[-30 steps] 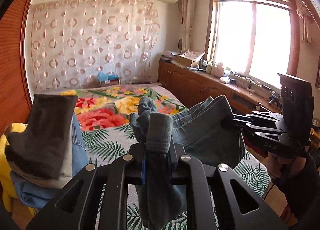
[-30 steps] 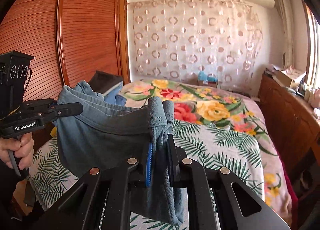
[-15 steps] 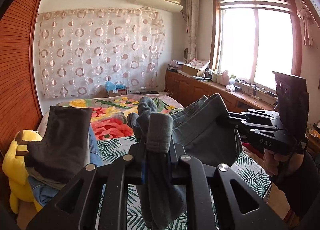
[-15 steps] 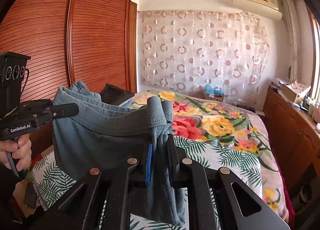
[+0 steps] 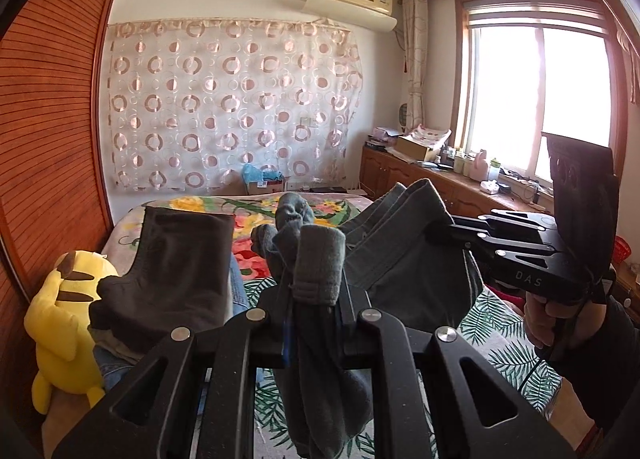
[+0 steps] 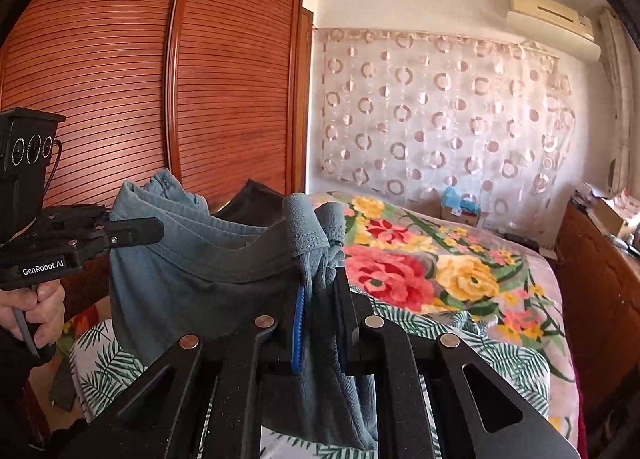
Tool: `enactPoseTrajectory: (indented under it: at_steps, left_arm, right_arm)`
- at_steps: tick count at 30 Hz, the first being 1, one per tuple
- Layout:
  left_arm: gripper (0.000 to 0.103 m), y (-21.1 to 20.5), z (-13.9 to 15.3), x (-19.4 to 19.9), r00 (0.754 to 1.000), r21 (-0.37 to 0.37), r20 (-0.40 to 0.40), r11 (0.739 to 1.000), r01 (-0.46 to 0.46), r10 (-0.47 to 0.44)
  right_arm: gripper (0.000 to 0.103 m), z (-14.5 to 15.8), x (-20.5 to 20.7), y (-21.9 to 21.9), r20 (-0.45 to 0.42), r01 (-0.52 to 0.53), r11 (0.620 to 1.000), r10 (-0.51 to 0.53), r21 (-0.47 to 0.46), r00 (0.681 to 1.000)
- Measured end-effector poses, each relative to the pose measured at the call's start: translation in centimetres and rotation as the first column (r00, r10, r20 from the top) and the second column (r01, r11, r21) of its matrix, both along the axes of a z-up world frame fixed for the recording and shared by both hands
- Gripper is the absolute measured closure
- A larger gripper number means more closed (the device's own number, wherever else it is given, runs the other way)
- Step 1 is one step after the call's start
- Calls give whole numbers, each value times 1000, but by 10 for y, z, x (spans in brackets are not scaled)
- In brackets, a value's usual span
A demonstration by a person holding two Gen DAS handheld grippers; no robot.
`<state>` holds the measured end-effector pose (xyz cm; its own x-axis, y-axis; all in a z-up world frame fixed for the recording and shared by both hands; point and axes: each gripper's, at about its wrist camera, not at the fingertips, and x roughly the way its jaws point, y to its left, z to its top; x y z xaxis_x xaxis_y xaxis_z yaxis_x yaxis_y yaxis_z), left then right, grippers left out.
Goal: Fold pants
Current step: 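Lift the folded shorts off the bed with both grippers, then carry the held shorts with both grippers toward the stack of folded clothes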
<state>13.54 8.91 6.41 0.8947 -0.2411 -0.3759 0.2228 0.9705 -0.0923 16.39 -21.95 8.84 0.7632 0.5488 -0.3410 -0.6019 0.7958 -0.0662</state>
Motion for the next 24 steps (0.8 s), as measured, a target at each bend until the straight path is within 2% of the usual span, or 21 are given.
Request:
enactPoseTrajectory:
  at_steps: [7,24]
  left_arm:
    - [87,16,-4,9,999,8,-4,999,-53,53]
    - [87,75,-2,42,987,-1,0,987,-164,164]
  right_arm:
    - [90,-1,30,2,7,-44,999,44,-7,999]
    - [90,8,106,41,51,-150,987,153,-62,987]
